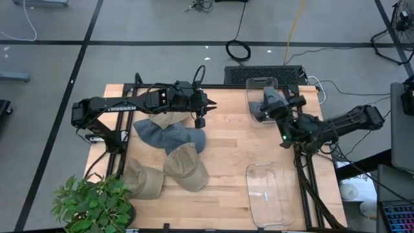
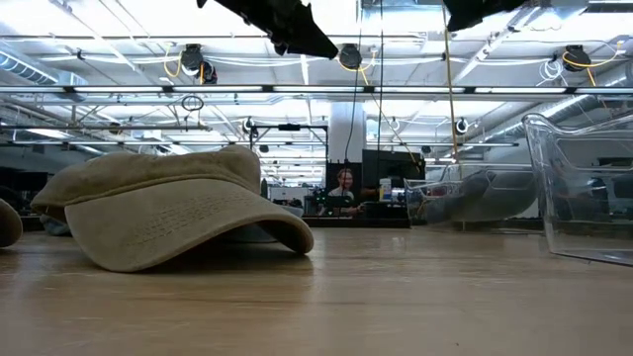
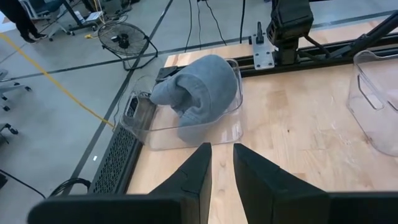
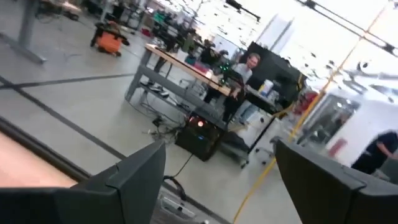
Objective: Pick & Place hat
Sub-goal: Put the bottom blue cap into the top transparent bin
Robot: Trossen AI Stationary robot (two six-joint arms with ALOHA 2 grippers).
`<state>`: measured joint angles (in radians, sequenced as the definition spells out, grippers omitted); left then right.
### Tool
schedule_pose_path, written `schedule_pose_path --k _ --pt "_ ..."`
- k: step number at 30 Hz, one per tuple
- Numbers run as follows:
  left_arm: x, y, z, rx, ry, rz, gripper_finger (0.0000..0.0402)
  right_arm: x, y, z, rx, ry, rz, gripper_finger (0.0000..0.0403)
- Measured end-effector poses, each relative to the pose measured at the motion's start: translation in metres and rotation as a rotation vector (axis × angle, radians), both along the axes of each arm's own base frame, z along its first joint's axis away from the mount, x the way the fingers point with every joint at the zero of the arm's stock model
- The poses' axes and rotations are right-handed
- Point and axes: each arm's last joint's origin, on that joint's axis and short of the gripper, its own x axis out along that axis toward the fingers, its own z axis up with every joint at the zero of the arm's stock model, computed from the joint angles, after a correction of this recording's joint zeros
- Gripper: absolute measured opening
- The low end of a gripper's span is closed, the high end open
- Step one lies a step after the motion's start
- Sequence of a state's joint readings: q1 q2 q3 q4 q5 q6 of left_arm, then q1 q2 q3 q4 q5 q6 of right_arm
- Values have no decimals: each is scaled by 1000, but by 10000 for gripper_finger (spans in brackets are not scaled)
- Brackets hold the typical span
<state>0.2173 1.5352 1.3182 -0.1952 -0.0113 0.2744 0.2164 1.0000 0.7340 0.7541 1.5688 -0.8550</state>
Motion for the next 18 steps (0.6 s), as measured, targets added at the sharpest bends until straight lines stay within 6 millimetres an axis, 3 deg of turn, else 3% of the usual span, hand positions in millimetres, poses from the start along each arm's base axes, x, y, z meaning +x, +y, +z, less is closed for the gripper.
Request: schedule_pose_path --k 5,11,15,18 --pt "0 0 0 -8 3 3 76 7 0 -15 2 -63 26 290" --pt "-1 0 -2 -24 12 8 76 28 14 -34 2 -165 381 290" --pt "0 0 -2 -24 13 9 76 43 9 -48 185 -226 796 290" --pt "-1 0 -2 -24 13 8 76 50 -6 -47 424 -220 919 290"
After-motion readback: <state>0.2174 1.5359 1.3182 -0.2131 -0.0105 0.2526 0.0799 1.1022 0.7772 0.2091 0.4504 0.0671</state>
